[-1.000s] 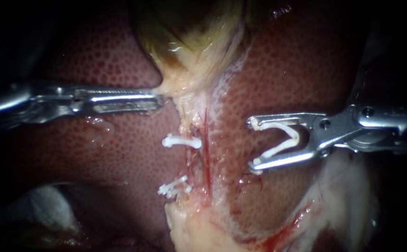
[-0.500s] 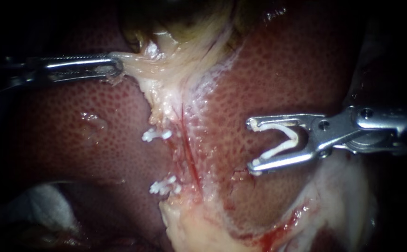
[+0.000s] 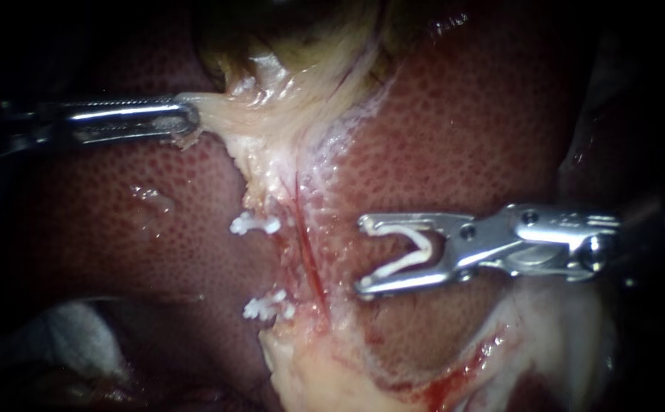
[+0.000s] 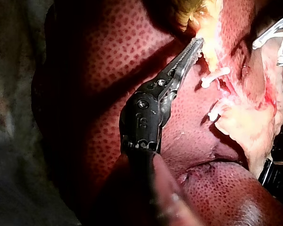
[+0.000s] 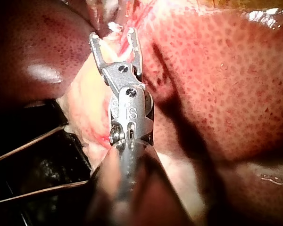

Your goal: Clipping first clip right tube

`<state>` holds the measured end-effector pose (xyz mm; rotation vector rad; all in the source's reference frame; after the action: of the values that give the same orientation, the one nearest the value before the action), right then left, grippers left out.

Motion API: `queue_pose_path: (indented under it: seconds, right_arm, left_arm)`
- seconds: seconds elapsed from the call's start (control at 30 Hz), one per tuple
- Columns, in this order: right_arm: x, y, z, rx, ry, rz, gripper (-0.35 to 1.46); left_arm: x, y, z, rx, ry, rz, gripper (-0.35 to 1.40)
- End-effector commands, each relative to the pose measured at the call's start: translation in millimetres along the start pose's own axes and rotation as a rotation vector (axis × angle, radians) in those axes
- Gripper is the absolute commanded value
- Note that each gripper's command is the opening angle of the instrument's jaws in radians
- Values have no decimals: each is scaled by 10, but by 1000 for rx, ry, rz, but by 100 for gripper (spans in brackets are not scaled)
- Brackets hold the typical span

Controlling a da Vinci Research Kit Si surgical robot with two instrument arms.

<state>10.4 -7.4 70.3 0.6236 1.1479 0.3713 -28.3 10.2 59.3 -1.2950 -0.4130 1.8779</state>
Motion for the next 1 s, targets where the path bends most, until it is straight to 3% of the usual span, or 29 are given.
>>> queue_pose_path:
  seconds: [0.03, 0.23, 0.33, 1.0]
  right_arm:
    - [-10, 5, 6, 0, -12, 8, 49]
    - [-45, 25, 31, -3, -39, 48, 49]
    - [-55, 30, 42, -4, -43, 60, 49]
    - [-78, 29, 94, 47, -65, 114, 49]
  left_arm:
    - [0, 1, 0, 1, 0, 5, -35]
    - [1, 5, 0, -4, 2, 10, -35]
    - [1, 5, 0, -3, 2, 10, -35]
    - [0, 9, 4, -7, 2, 11, -35]
